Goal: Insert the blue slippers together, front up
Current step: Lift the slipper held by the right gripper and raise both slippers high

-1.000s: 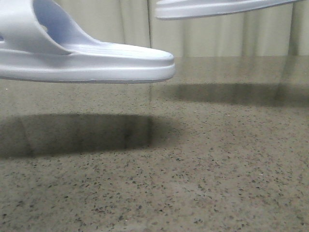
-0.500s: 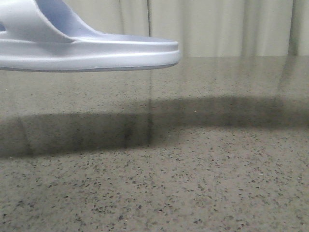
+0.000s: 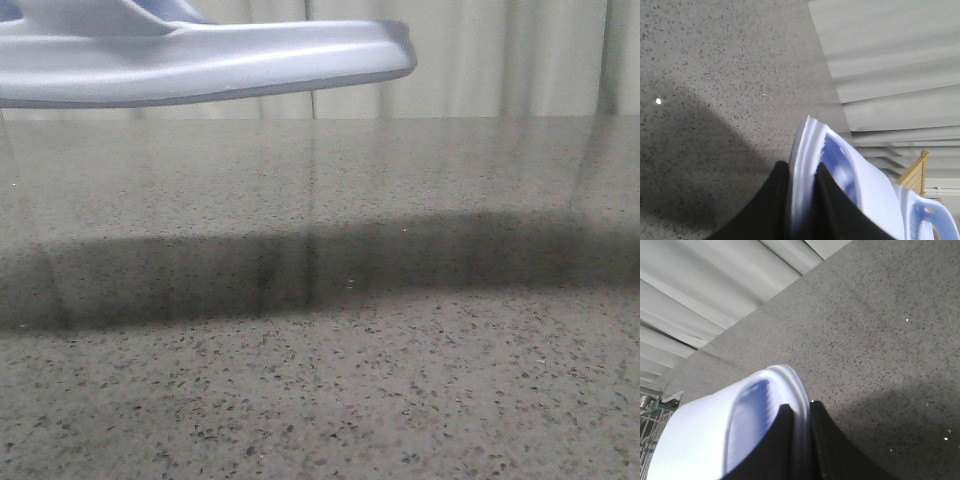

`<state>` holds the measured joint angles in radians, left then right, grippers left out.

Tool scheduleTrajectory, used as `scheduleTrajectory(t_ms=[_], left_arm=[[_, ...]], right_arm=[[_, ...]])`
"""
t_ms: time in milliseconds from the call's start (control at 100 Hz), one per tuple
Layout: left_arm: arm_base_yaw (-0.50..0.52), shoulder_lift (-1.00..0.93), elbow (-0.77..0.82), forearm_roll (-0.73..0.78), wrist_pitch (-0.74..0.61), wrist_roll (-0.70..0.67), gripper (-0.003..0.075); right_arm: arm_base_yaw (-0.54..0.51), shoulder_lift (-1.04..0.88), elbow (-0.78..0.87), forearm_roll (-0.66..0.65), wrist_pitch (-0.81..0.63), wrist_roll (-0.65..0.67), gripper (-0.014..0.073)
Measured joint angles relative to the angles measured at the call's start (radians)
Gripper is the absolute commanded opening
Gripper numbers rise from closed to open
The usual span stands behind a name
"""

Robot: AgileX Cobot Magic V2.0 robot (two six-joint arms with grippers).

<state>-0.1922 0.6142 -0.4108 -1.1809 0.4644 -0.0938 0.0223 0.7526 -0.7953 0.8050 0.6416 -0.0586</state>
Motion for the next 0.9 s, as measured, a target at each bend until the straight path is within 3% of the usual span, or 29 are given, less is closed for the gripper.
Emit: scheduleTrajectory(t_ms=[220, 560, 900], left_arm=[[0.000, -0.001, 0.000, -0.128, 0.033, 0.107, 0.0016], [0.000, -0.002, 0.000, -0.166, 0.080, 0.141, 0.0016], [0.000, -0.002, 0.005, -0.295, 0.105, 0.226, 0.0016]], right_arm=[[0.003, 0.000, 0.000, 0.004, 0.015, -0.015, -0.0107], [0.064, 0.004, 0.000, 0.013, 0.025, -0.033, -0.0107], [0.084, 0.004, 0.000, 0.013, 0.007, -0.039, -0.0107]])
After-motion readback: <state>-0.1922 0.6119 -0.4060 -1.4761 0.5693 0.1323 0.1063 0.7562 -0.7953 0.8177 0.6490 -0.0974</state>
